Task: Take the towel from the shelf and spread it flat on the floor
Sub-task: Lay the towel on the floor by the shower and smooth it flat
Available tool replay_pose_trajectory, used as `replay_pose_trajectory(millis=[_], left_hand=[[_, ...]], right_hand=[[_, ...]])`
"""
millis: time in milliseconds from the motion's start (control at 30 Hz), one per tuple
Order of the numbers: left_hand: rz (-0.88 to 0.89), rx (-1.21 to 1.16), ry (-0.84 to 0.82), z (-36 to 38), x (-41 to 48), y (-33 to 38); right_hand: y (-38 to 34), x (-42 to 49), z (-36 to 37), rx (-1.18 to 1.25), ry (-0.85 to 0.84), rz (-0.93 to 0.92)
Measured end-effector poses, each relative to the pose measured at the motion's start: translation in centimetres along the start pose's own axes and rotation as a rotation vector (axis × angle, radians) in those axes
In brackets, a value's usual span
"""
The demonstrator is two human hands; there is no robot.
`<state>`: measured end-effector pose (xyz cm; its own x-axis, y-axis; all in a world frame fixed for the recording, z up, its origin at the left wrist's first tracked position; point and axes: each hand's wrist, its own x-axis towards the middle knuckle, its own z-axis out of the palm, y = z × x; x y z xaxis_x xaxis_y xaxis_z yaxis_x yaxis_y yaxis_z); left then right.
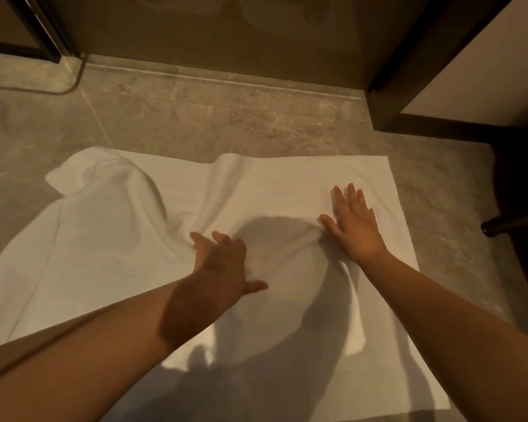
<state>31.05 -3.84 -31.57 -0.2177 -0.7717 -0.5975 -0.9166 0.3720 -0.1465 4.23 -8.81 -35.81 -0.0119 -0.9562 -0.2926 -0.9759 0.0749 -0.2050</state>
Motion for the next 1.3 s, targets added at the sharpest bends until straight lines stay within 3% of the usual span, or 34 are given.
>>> replay_pose_trajectory(millis=[67,133,200,367,667,1300], left_hand=[[0.034,-0.091,0.234,-0.1,0.5,-0.8],[0.089,-0.227,0.312,0.9,1.1,-1.5],[0.121,-0.291,0.246,2.2,1.4,-1.7],[0.128,-0.201,0.184,3.7,2.4,-1.7],[0.136,-0.116,0.167,2.9,5.3,-3.2],[0.149,-0.032,0.151,0.2,10.6,-4.5]], right_hand=[[-0.1,-1.8,0.7,-0.061,-0.009,0.008],[-0.4,-3.2,1.3,-0.116,-0.024,0.019],[-0.9,-4.2,1.7,-0.091,-0.021,0.056],[-2.3,-6.4,3.6,-0.007,-0.101,0.169],[-1.0,-5.4,3.6,-0.069,-0.166,0.149],[1.8,-1.8,3.4,-0.052,-0.077,0.122]])
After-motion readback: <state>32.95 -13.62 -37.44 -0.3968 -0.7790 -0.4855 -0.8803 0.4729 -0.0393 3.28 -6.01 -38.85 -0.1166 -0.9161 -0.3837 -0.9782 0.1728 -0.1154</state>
